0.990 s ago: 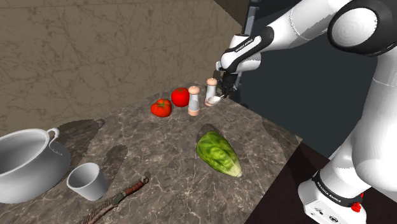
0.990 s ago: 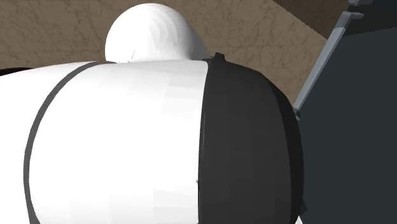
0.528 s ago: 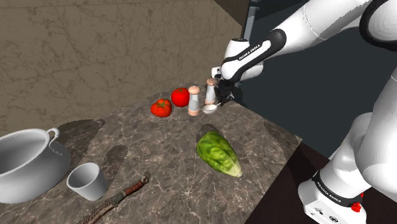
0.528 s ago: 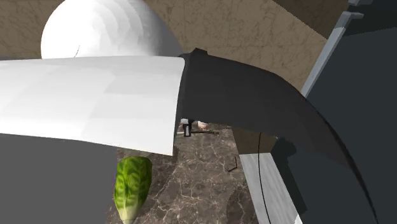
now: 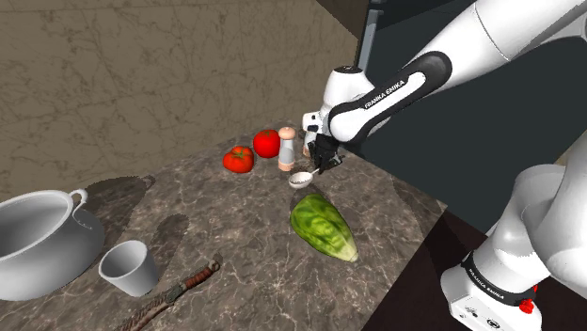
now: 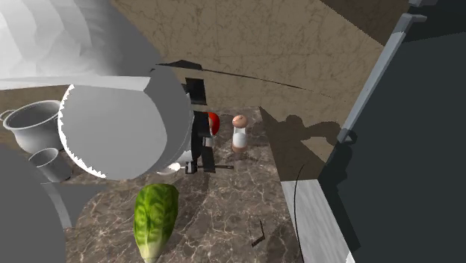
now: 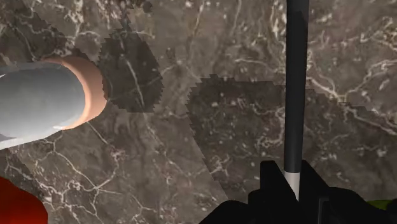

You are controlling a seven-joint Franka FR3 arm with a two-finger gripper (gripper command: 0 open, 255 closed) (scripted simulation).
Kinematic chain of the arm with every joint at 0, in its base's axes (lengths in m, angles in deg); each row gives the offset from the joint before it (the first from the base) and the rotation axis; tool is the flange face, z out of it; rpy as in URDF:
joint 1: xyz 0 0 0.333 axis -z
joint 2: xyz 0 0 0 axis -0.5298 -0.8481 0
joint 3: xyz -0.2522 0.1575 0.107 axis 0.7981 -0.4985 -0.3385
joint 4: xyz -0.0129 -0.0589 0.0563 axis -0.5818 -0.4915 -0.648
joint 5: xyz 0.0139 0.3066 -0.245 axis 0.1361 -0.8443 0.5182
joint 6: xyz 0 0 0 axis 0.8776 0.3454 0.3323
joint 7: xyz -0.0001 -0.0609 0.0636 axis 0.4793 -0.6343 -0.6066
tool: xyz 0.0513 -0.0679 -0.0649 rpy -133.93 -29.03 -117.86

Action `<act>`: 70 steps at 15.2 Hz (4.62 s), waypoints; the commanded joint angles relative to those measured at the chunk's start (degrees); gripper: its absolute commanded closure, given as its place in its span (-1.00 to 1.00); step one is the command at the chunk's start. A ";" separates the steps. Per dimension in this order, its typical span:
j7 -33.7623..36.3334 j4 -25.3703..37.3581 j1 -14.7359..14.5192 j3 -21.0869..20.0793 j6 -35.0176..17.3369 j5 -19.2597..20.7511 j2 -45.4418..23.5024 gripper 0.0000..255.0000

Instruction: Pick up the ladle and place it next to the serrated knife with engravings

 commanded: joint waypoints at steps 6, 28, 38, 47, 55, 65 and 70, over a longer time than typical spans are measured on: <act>13.15 -5.42 -5.20 -4.80 -1.31 3.82 4.31 1.00; 52.12 0.84 -21.25 -22.77 1.91 10.13 -0.21 1.00; 67.26 14.40 -29.39 -27.33 7.27 14.46 -9.94 1.00; 76.67 29.78 -36.79 -28.72 13.22 17.86 -20.77 1.00; 78.21 28.99 -37.46 -27.69 8.67 19.69 -24.69 1.00; 80.17 29.15 -38.54 -26.09 3.42 22.01 -30.24 1.00; 80.26 29.19 -38.59 -26.02 3.20 22.12 -30.50 1.00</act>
